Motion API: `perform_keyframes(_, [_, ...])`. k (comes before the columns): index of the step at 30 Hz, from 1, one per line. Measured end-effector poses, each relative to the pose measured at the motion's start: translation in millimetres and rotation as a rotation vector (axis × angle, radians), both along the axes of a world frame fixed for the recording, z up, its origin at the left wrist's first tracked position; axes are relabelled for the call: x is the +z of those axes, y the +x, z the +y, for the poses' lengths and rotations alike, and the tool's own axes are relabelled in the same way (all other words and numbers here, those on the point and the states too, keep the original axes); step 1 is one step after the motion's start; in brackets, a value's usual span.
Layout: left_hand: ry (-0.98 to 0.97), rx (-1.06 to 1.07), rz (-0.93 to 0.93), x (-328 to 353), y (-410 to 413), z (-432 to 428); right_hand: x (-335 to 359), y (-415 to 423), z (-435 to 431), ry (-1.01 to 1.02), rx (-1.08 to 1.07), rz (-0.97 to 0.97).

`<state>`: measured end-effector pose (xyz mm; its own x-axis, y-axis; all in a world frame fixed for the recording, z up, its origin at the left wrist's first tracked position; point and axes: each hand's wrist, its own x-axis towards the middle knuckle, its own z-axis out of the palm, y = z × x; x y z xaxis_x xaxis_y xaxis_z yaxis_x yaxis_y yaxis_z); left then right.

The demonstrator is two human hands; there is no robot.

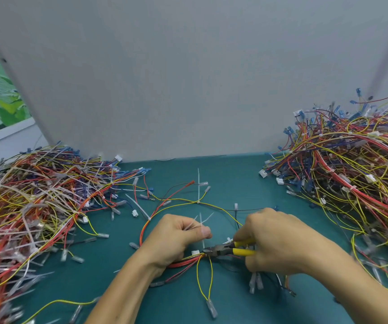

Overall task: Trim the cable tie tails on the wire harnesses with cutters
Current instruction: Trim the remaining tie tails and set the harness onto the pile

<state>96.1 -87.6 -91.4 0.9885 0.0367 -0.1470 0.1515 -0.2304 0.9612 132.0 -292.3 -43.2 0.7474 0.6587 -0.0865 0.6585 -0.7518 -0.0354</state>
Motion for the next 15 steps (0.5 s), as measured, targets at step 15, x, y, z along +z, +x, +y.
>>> perform_keyframes(15, [-0.033,-0.015,0.014,-0.4,0.7,1.2,-6.4,7.0,-0.9,0.005,0.004,0.015])
